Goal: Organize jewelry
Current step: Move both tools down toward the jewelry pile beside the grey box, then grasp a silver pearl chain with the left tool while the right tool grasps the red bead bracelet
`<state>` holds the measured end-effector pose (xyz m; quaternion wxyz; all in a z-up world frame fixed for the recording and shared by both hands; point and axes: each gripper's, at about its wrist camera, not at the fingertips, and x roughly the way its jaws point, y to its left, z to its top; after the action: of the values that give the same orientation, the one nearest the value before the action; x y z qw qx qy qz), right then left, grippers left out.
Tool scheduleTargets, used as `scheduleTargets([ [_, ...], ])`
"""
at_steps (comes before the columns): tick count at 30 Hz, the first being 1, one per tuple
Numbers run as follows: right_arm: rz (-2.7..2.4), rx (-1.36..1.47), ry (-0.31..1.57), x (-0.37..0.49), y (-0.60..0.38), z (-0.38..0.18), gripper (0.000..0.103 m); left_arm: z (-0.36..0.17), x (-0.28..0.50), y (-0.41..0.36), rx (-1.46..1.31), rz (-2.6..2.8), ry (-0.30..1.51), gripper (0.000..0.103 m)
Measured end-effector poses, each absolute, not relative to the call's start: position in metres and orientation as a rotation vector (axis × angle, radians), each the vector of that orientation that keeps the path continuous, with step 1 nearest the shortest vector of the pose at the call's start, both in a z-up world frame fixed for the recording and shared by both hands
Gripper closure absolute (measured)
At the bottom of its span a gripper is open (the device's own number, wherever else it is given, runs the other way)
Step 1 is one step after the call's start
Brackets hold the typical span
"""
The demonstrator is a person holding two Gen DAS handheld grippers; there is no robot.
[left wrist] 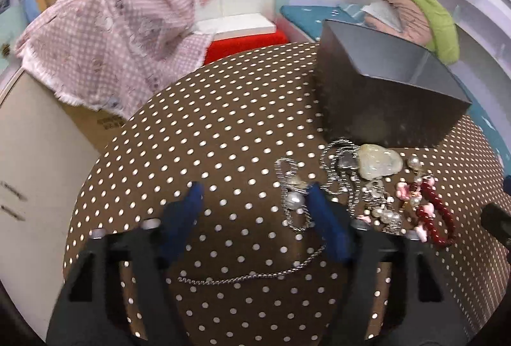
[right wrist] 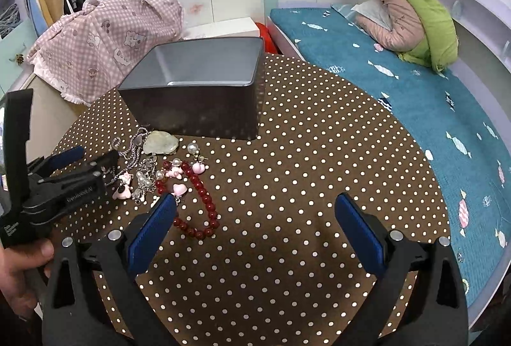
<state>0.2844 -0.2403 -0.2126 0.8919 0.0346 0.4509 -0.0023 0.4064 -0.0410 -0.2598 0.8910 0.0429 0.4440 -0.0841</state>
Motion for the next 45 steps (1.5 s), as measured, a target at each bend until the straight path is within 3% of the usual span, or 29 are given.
scheduleTargets([
  [1, -0.002, 0.072, 0.939, 0.285, -0.24, -0.213, 0.008, -0.259, 0.407, -0.04, 0.09, -0.183, 0.919, 0.06],
  [5, 0.011, 0.068, 0.942, 0.286, -0.237, -0.214, 0.008, -0.257, 0.407, -0.036, 0.052, -0.249, 0.923, 0.092],
  [39, 0.135, 0.022, 0.963, 0.293, -0.215, -0.235, 0.008, -0.215, 0.314, -0.001, -0.024, -0.366, 0.825, 0.092],
  [42, 0.214, -0.05, 0.946, 0.291, -0.2, -0.232, 0.013, -0.213, 0.312, -0.003, -0.027, -0.367, 0.822, 0.092],
  [44, 0.238, -0.12, 0.974, 0.294, -0.188, -0.24, 0.024, -0.213, 0.312, -0.005, -0.029, -0.371, 0.823, 0.092],
  [45, 0.239, -0.133, 0.977, 0.295, -0.186, -0.244, 0.037, -0.212, 0.311, -0.006, -0.029, -0.374, 0.823, 0.092],
])
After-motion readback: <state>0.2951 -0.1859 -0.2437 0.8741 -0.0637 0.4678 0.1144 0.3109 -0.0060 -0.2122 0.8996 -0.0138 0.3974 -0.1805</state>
